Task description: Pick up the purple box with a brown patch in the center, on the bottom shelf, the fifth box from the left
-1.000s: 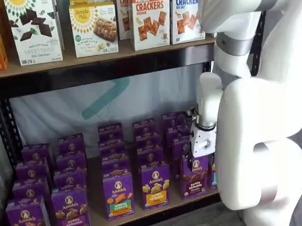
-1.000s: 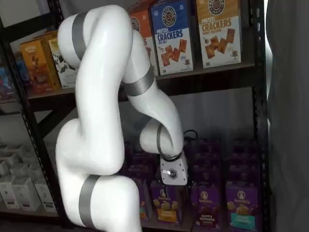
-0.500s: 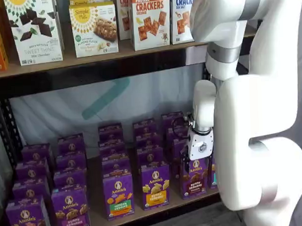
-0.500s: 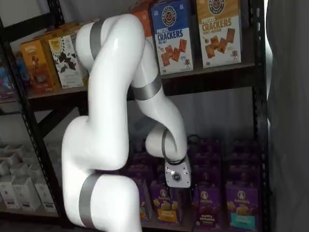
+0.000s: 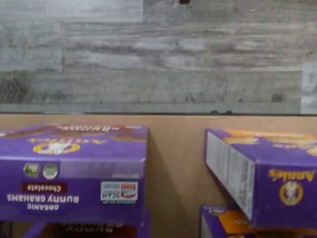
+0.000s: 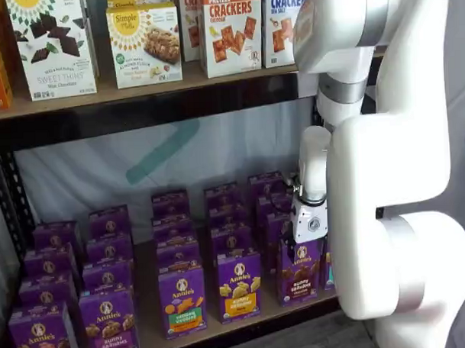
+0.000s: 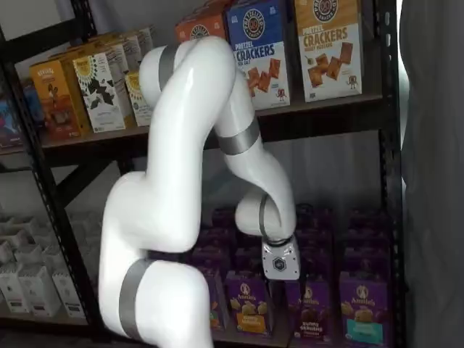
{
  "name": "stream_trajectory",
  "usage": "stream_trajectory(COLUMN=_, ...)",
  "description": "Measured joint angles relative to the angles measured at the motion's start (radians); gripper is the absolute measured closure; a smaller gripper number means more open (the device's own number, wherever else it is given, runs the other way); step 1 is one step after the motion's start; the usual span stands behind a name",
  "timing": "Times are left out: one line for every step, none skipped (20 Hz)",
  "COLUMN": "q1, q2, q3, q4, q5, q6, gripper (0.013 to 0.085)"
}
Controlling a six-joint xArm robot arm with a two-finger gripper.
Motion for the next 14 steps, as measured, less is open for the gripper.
stream_trajectory(q1=-0.002, q2=0.015, q3=-0.016, q4=0.01, q5=0.0, q6=-0.012, gripper=0.013)
stream_trajectory(q1=-0.003, q2=0.03, q3=-0.032, q4=0.023, q5=-0.001, q6=-0.026, gripper=0.013)
stream_trajectory(q1=-0.005, q2=0.043, q3=-0.045, q4=0.031, q5=-0.003, q6=-0.035, gripper=0.013)
stream_trajectory(q1=-0.006, q2=0.056, q3=-0.06, q4=0.041, q5=-0.006, q6=-0.046, gripper=0.013)
stream_trajectory(q1=-0.007, q2=0.07, q3=-0.075, q4=0.048, q5=-0.007, q6=-0.054, gripper=0.013)
stream_trajectory(q1=-0.01, q2=0.082, q3=-0.09, q4=0.047, q5=-0.007, q6=-0.055, gripper=0.013)
stream_trajectory(q1=-0.012, q2=0.094, q3=-0.104, q4=0.044, q5=-0.004, q6=-0.056, gripper=0.013)
stream_trajectory(q1=-0.014, q2=0.105, q3=-0.119, q4=0.051, q5=-0.003, q6=-0.064, gripper=0.013)
stream_trajectory(q1=-0.015, q2=0.115, q3=-0.131, q4=0.065, q5=-0.004, q6=-0.078, gripper=0.013)
stream_trajectory(q1=-0.014, q2=0.124, q3=-0.143, q4=0.092, q5=-0.005, q6=-0.104, gripper=0.013)
stream_trajectory(q1=-0.013, q2=0.133, q3=-0.155, q4=0.113, q5=-0.006, q6=-0.124, gripper=0.013)
stream_trajectory(q1=-0.014, q2=0.14, q3=-0.167, q4=0.115, q5=-0.002, q6=-0.127, gripper=0.013)
stream_trajectory(q1=-0.016, q2=0.148, q3=-0.18, q4=0.111, q5=0.007, q6=-0.125, gripper=0.013)
stream_trajectory(q1=-0.018, q2=0.154, q3=-0.19, q4=0.107, q5=0.013, q6=-0.122, gripper=0.013)
